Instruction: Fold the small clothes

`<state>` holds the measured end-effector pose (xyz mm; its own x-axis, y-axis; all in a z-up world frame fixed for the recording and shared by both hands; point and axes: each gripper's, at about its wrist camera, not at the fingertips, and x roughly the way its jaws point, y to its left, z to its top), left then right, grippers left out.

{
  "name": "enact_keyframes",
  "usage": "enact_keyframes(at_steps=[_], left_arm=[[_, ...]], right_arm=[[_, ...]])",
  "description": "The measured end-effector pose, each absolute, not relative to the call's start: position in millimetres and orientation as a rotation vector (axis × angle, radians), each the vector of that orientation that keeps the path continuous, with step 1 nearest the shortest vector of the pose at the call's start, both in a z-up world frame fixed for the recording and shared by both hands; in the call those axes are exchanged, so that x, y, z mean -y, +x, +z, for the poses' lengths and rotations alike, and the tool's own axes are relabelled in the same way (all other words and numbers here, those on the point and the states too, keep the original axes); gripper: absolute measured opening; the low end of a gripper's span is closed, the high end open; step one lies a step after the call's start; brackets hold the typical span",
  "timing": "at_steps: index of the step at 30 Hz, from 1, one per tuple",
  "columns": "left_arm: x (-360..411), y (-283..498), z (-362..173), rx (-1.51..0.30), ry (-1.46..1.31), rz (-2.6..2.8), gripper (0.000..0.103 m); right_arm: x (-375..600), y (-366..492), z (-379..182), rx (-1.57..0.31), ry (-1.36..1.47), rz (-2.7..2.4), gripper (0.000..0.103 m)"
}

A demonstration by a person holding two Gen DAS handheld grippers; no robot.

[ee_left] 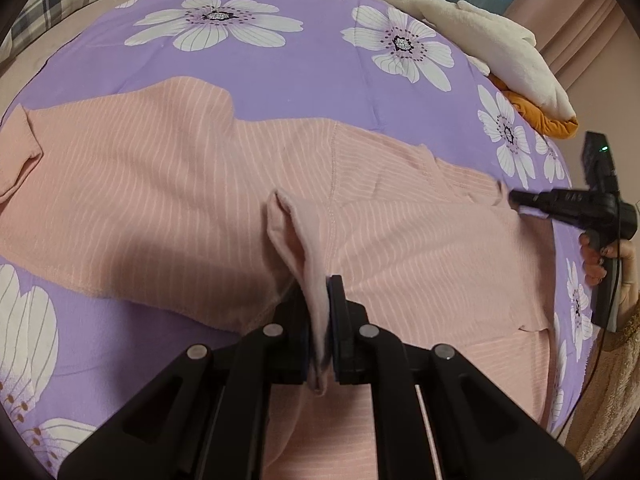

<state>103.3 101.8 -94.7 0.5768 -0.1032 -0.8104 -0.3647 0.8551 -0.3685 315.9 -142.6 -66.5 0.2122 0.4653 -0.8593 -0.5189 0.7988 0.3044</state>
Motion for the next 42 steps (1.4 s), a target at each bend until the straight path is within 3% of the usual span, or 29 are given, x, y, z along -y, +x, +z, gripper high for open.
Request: enact_keyframes(at_steps=[5, 13, 15, 17, 19, 24, 33, 34, 38, 42], left_arm=[[-102.9, 103.1, -94.3, -0.951, -0.550, 0.163, 0.009], [-111.2, 105.9, -94.8, -0.944, -0.587, 0.148, 0.008], [-111.2, 106.0, -94.0, -0.944, -0.586, 0.147, 0.007], [-111.1, 105.2, -92.6, -0.936, -0.587, 0.154, 0.007], [-111.1, 103.8, -88.8, -0.924, -0.584, 0.162, 0.006], [-114.6, 99.5, -74.8, -0.882, -0.574, 0.181, 0.006], [-136.9, 93.1, -72.5, -0.893, -0.624, 0.190, 0.002], [-134.9, 92.2, -71.4, -0.895, -0.620, 0.180, 0.002], [-132.7, 89.6, -69.9, -0.891, -0.635, 0.175, 0.033], [-128.8, 95.2, -73.4, -0.905, -0.671, 0.136, 0.035]], right_arm=[[143.7, 311.4, -50.4, -1.082, -0.095, 0.655, 0.005], [143.3, 330.2, -80.6, -1.077, -0.126, 0.574, 0.006], [148.9, 332.7, -76.9, -1.081, -0.087, 0.556, 0.013], [157.1, 330.8, -70.8, -1.068, -0.082, 0.508, 0.038], [172.4, 325.1, -60.2, -1.033, -0.058, 0.483, 0.046], [214.7, 312.9, -57.4, -1.059, 0.067, 0.522, 0.055], [269.8, 296.3, -90.0, -1.111, 0.273, 0.490, 0.055], [274.0, 294.2, -91.7, -1.109, 0.296, 0.491, 0.055], [284.7, 285.1, -87.2, -1.090, 0.327, 0.480, 0.055], [287.3, 273.3, -83.8, -1.075, 0.322, 0.481, 0.055]])
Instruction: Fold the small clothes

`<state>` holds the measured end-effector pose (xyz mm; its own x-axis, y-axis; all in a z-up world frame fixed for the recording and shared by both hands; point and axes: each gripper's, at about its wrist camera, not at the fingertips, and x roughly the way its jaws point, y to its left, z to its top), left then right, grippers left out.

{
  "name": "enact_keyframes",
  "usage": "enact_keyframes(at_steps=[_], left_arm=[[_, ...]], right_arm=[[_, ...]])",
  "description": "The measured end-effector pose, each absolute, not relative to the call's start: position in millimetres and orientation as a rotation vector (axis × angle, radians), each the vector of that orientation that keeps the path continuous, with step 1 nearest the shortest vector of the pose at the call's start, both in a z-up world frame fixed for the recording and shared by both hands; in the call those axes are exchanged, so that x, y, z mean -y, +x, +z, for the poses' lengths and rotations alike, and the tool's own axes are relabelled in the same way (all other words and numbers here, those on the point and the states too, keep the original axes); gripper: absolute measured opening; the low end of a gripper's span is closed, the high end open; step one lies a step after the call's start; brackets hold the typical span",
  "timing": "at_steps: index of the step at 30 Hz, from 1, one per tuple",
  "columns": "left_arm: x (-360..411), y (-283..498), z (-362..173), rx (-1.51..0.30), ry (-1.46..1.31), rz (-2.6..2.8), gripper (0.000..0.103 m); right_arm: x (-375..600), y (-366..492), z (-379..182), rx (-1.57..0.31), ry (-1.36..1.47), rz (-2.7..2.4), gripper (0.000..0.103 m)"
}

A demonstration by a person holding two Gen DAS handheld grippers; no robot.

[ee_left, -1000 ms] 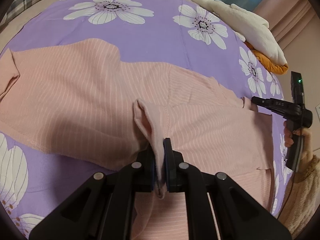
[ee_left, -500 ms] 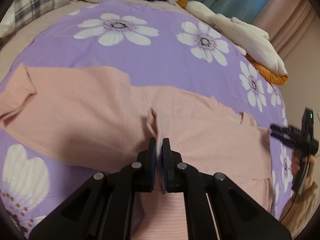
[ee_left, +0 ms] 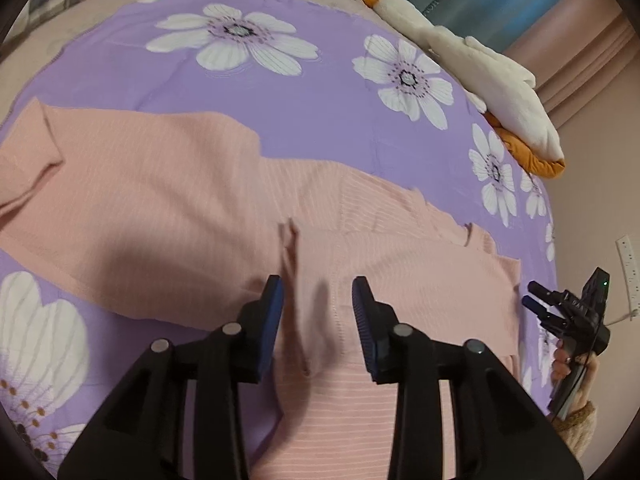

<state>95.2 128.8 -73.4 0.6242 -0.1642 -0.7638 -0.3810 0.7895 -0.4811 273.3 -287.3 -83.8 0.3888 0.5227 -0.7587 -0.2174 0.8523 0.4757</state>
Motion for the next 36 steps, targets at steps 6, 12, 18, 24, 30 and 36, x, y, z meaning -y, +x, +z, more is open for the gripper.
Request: enact_keyframes(at_steps=[6, 12, 18, 24, 30, 36], left_arm=[[-119.6, 114.9, -96.5, -0.976, -0.659, 0.117, 0.003], [-117.6, 107.4, -79.0, -0.877, -0.618, 0.169, 0.004], [-139.2, 107.5, -71.2, -0.861, -0.628, 0.228, 0.004], [-142.0, 113.6, -92.4, -0.927, -0.625, 0.244, 0.005], [-137.5, 113.8, -89.3, -0.941, -0.609, 0.222, 0.005], [-129.1, 115.3, -87.5, -0.951, -0.599, 0.184, 0.005]], right_arm=[[288.0, 265.0, -88.5, -1.070, 0.325, 0.450, 0.055], [298.2, 257.5, -93.9, -1.072, 0.363, 0.428, 0.055], [297.6, 255.6, -94.6, -1.067, 0.400, 0.445, 0.055], [283.9, 267.0, -101.8, -1.068, 0.432, 0.491, 0.055], [264.5, 286.5, -120.8, -1.097, 0.410, 0.514, 0.010], [268.6, 292.4, -99.0, -1.001, 0.333, 0.509, 0.006]])
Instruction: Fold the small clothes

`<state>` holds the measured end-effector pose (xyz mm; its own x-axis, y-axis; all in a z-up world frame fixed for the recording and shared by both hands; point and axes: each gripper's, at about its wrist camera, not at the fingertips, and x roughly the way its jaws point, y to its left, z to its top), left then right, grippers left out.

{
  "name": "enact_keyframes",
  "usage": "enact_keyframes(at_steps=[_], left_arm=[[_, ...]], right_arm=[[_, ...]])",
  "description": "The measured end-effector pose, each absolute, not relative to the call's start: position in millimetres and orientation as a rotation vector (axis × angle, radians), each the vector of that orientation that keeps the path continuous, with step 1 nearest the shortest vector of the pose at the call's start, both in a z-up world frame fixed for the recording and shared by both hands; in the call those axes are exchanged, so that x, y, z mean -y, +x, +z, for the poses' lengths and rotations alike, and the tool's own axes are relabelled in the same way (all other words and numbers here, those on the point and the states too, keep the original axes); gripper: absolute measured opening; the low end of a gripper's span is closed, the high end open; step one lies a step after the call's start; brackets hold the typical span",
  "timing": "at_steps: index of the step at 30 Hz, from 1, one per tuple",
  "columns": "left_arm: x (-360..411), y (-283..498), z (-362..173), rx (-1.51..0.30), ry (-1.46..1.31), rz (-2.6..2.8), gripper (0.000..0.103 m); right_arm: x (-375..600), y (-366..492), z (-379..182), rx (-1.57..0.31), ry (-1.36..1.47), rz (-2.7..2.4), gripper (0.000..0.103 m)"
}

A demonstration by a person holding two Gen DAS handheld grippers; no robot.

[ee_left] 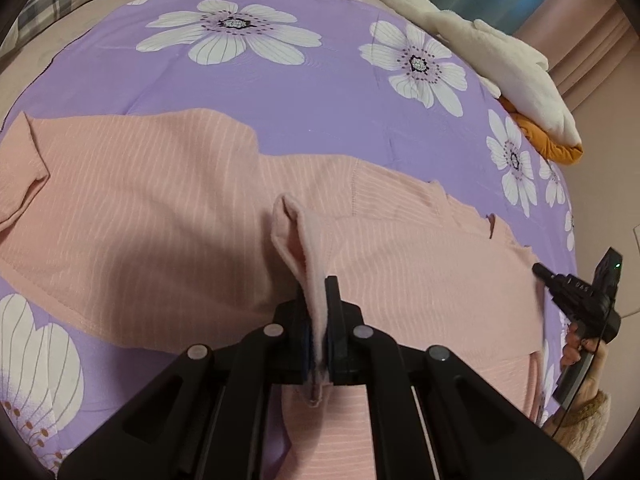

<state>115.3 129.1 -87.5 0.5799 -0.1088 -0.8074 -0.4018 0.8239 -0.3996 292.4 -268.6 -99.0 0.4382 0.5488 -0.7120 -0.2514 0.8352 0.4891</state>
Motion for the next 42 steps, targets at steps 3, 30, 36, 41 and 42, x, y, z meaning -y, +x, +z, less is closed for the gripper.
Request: enact_keyframes(at_steps=[3, 30, 36, 41, 42], left_arm=[[-127.8, 118.7, -92.5, -0.962, -0.596, 0.187, 0.005], [-116.2, 98.1, -76.9, -0.912, -0.596, 0.215, 0.075], [-116.7, 73.5, -61.9, -0.861, -0.606, 0.247, 0.091], [-121.9, 50.1, -52.8, -0.835, -0.615, 0.311, 0.093], [-122.5, 45.2, -51.7, -0.824, -0.622, 0.314, 0.093]], right_arm=[[271.8, 298.7, -105.4, -1.001, 0.309, 0.482, 0.004], [264.4, 272.8, -94.1, -0.981, 0.208, 0.347, 0.027], [266.8, 241.2, -64.5, -0.887, 0.191, 0.349, 0.062], [263.0, 211.9, -48.1, -0.832, 0.218, 0.415, 0.078], [262.3, 203.2, -45.8, -0.818, 0.227, 0.425, 0.078]])
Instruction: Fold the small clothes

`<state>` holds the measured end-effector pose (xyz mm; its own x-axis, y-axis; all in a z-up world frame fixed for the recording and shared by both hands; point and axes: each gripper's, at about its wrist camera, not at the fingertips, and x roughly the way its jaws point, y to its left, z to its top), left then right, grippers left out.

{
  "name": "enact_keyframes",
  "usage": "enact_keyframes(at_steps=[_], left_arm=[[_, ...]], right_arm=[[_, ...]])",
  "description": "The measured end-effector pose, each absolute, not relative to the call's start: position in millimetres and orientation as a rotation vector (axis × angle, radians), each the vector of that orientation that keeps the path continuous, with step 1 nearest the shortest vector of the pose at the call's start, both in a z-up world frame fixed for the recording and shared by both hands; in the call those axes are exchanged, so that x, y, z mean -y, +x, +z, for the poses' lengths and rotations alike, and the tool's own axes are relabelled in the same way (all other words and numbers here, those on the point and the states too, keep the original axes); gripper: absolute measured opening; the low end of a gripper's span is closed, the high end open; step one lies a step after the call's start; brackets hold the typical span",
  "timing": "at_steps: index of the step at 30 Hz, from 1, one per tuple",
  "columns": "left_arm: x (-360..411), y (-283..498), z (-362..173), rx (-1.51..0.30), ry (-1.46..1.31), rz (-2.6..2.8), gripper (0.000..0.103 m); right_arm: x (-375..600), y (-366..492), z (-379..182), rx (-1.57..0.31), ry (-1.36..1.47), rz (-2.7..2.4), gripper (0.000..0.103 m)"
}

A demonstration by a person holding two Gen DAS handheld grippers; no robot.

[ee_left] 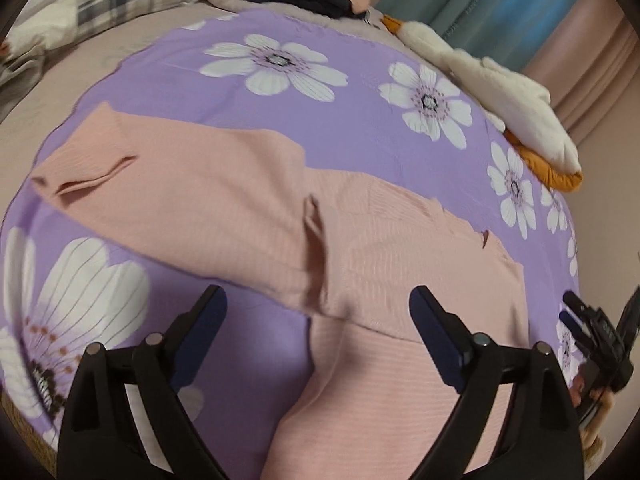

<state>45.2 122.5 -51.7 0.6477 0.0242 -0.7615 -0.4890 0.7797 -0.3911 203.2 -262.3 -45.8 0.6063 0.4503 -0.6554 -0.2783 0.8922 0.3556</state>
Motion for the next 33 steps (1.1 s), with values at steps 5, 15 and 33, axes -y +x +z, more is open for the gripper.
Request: enact_keyframes(at_steps=[5, 15, 33], left_arm=[[-126.7, 12.0, -52.1, -0.759, -0.668, 0.362, 0.095], [-120.3, -2.4, -59.1, -0.763, -0.684, 0.317, 0.095], [-109.6, -13.8, -38.4, -0.710, -0.610, 0.260, 0.095]], right_arm=[[252.3, 176.3, -50.4, -0.801, 0.265, 0.478, 0.081], [229.6, 135.2, -53.9, -0.756, 0.150, 0.457, 0.081], [210.0, 82.2, -3.4, -0.668, 0.207, 0.409, 0.081]])
